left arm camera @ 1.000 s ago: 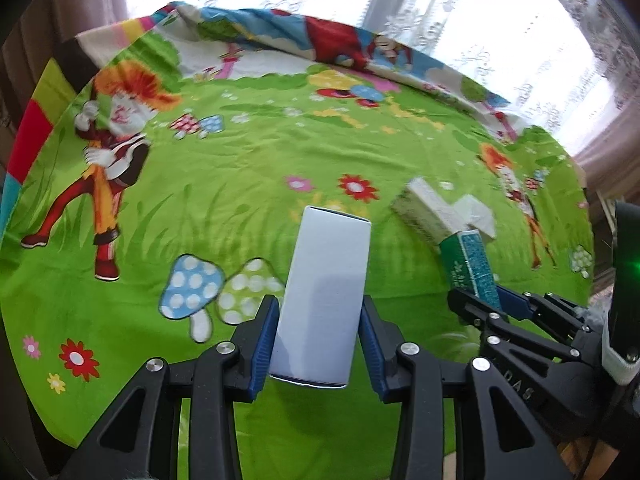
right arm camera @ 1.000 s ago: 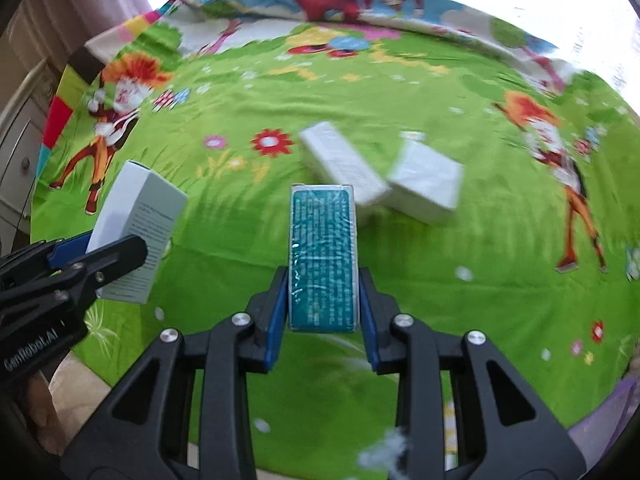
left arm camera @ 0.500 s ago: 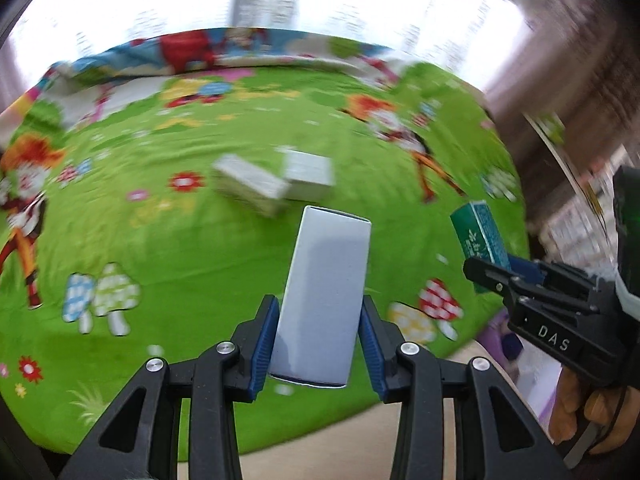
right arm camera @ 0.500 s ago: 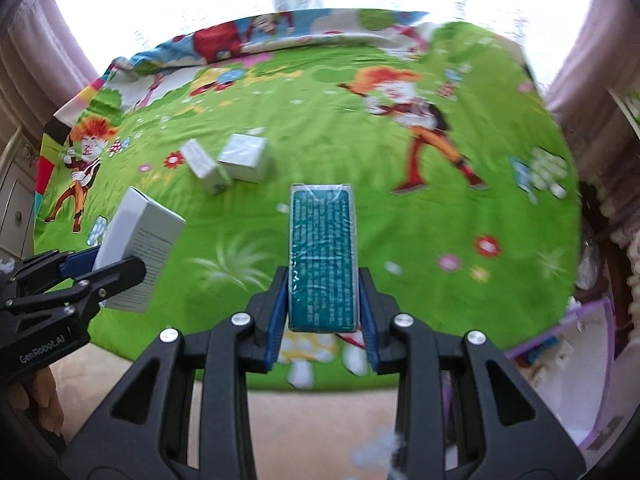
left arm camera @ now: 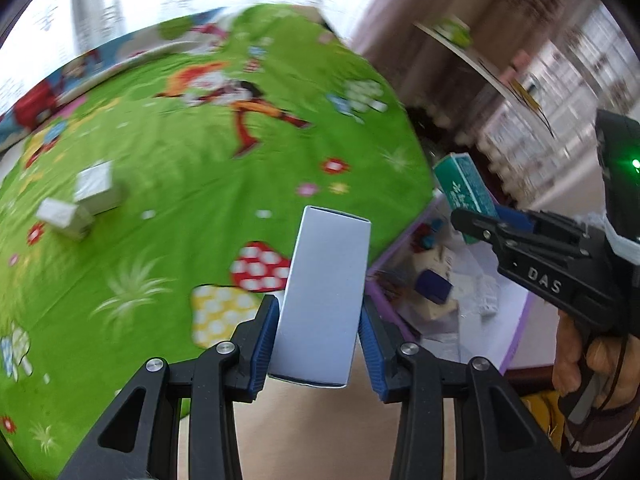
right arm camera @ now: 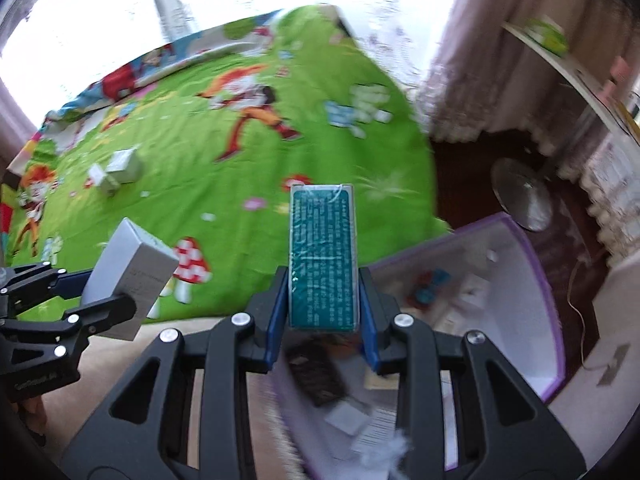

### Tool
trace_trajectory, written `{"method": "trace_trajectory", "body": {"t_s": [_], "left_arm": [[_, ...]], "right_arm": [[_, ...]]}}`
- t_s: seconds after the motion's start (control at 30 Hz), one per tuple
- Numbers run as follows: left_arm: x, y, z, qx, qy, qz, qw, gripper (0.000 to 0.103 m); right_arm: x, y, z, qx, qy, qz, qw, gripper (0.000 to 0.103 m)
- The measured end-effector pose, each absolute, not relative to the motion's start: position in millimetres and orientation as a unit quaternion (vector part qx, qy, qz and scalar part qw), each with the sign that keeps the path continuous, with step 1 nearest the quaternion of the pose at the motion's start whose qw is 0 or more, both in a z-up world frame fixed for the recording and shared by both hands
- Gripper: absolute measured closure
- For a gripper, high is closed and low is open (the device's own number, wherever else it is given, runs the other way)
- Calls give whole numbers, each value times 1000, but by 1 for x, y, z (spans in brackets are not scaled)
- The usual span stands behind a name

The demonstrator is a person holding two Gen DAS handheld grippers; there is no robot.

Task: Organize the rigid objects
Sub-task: 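Carry both boxes over the purple-rimmed box and open both tools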

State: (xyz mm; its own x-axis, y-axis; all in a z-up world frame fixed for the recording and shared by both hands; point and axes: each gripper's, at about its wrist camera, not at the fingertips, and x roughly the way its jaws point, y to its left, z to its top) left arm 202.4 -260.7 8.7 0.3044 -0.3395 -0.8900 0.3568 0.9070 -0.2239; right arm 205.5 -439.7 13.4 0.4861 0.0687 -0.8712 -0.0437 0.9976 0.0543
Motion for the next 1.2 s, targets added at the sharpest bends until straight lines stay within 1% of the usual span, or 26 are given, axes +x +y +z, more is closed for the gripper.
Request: {"method": "trace_trajectory", "body": {"t_s": [0.2,0.43,1.03,1.2], "left_arm": [[196,-315,2,45,562,-259,785,62],[191,-355,-10,70,576,-285,763,62],[185,-379,-21,58,593,-320,736,61],[185,-377,-21,53,594,-318,737,55]], "right_arm": [[193,-480,-2,15,514,-14,858,66],[185,-511,-13,17,516,-54,855,66],[186,-530,-21,16,516,-79,853,66],[187,-531,-22,21,519,-77,851,66]]}}
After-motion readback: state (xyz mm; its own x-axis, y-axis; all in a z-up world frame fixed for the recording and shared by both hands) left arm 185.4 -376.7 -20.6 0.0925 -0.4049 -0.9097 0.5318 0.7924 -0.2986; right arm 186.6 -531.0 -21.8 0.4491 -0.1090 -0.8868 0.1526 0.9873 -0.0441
